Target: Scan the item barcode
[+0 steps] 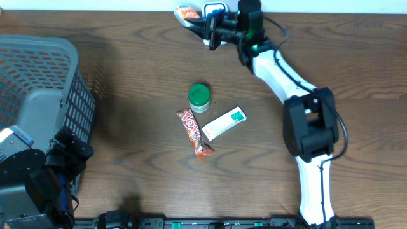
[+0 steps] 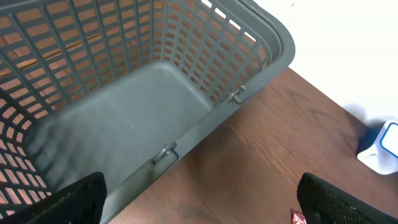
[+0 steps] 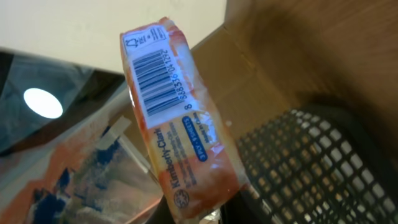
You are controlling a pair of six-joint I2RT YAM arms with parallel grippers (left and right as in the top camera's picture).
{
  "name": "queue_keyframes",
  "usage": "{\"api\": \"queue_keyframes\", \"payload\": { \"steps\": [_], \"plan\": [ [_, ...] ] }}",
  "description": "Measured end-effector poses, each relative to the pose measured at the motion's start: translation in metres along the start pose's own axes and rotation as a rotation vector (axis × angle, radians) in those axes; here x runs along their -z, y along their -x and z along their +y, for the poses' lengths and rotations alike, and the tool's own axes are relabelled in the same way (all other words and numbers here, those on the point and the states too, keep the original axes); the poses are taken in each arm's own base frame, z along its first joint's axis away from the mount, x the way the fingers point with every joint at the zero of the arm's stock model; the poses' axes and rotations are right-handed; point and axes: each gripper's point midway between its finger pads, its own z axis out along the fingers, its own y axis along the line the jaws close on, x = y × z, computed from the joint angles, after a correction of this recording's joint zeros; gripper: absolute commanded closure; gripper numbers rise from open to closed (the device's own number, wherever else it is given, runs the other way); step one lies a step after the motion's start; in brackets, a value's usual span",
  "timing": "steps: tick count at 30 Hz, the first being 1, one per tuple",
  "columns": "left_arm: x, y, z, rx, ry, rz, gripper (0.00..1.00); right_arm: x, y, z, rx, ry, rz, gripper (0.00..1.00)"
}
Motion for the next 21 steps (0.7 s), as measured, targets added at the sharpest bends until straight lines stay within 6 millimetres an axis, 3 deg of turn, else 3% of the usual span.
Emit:
{"api": "queue_keyframes", "payload": {
  "steps": [3,7,14,21],
  "plan": [
    [0.0,0.0,0.0,0.0,-0.001,0.0,0.02,0.01,0.001,-0.003,-0.061,-0.041,-0.019,0.99],
    [0.0,0.0,0.0,0.0,-0.001,0.0,0.02,0.028,0.026,-0.012,-0.155,-0.079,-0.07,0.99],
    [0.0,0.0,0.0,0.0,0.0,0.0,0.02,0.071,0.061,0.026,-0.092,0.038,-0.12,0.99],
    [0.0,0.0,0.0,0.0,0.0,0.0,0.02,0.082,0.074,0.017,-0.162,0.011,-0.155,0.99]
  ]
}}
